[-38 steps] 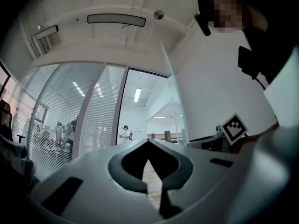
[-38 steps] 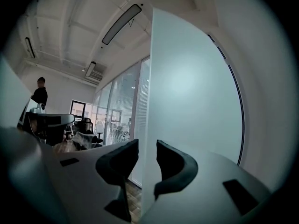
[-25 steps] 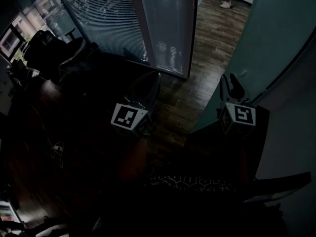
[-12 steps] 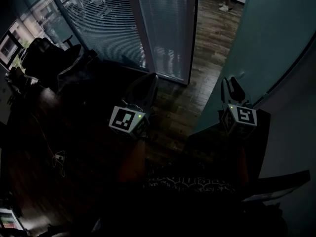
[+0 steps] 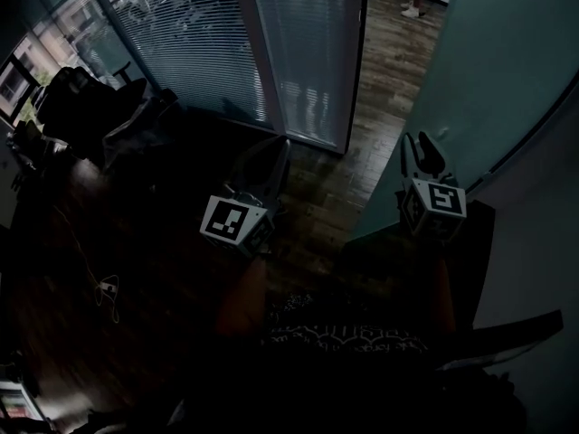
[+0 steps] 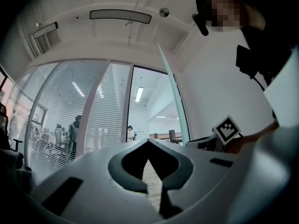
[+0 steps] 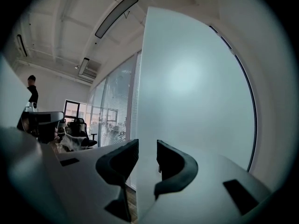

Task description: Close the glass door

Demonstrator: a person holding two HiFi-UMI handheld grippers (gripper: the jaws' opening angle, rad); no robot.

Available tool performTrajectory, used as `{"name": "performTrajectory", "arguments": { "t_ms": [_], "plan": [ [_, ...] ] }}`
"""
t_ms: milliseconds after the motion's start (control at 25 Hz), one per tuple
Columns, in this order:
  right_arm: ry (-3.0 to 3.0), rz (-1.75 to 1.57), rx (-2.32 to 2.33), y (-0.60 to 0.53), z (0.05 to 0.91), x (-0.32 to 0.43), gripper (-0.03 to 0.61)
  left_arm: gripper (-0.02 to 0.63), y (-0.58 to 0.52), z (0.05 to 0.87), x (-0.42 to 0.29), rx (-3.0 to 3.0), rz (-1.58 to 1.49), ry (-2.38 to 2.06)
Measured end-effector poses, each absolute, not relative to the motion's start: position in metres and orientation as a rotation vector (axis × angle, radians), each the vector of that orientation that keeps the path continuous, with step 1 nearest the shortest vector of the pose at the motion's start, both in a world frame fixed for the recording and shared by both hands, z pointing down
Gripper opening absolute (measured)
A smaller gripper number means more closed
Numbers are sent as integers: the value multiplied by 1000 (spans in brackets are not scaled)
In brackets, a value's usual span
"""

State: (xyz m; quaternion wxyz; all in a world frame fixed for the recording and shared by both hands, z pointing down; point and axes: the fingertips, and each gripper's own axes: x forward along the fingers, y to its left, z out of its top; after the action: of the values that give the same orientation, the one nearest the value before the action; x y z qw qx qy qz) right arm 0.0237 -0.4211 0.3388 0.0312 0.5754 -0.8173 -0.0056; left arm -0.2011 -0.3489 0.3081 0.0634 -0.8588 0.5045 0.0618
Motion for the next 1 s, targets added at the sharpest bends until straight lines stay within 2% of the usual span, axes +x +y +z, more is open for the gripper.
{"name": "performTrajectory", "arguments": {
  "t_ms": [360, 560, 1000],
  "plan": [
    [-2535, 4, 1778, -428, 336, 15, 115, 2, -371, 311, -212, -2616, 202, 1503],
    [-2526, -29, 1766, -466, 338, -11, 115, 2, -432, 312, -233, -2655, 208, 1454],
    [-2555, -22, 1765, -517, 339, -23, 115, 2, -515, 307, -229, -2717, 199, 1307]
  ]
}}
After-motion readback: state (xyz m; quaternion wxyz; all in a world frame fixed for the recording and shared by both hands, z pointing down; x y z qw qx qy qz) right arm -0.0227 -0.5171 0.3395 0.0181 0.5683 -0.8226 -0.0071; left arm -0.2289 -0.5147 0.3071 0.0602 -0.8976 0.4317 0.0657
